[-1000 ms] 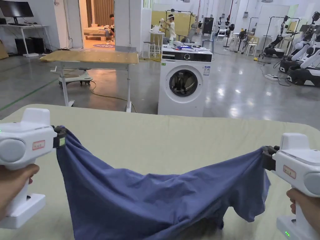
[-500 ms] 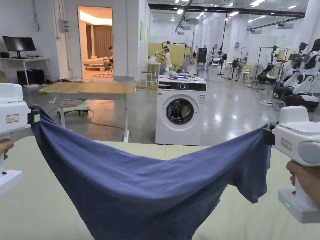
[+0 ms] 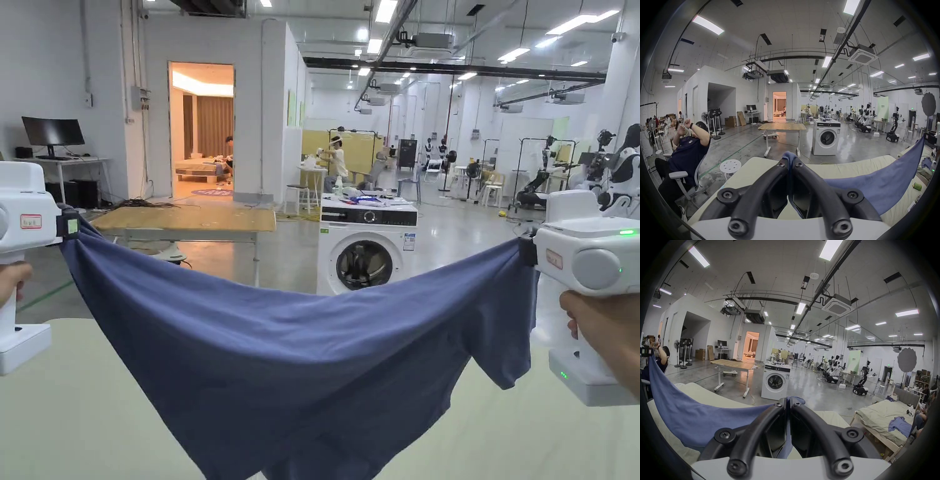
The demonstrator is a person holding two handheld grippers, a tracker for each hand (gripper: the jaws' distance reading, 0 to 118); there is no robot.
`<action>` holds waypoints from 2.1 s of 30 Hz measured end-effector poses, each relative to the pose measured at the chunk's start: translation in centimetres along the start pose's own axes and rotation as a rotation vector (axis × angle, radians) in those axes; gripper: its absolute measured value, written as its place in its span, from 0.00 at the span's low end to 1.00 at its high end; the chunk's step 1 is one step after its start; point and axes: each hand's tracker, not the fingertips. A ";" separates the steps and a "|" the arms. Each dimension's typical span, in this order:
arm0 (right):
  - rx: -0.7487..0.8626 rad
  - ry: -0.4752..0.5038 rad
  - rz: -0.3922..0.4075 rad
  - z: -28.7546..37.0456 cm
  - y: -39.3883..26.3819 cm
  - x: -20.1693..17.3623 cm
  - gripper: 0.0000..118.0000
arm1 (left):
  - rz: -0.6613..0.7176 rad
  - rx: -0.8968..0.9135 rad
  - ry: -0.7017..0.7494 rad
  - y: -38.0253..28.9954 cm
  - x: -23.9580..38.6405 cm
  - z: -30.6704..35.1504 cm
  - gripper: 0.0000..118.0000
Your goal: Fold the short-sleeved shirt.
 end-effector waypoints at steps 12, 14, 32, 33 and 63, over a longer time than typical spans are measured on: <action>-0.040 -0.013 0.013 1.3 -5.5 0.6 0.01 | 0.023 -0.044 -0.016 -6.7 -0.6 1.0 0.00; -0.063 -0.013 0.021 2.5 -8.2 0.3 0.01 | 0.040 -0.062 -0.028 -9.6 -1.0 1.9 0.00; -0.273 -0.004 0.043 19.3 -27.6 0.9 0.01 | 0.160 -0.235 -0.077 -29.8 -6.6 17.7 0.00; -0.291 -0.002 0.046 20.4 -28.2 0.8 0.01 | 0.157 -0.255 -0.080 -30.5 -6.8 18.6 0.00; -0.352 0.015 -0.032 24.5 -33.6 -5.4 0.54 | -0.063 -0.337 0.031 -35.3 -2.0 19.9 0.60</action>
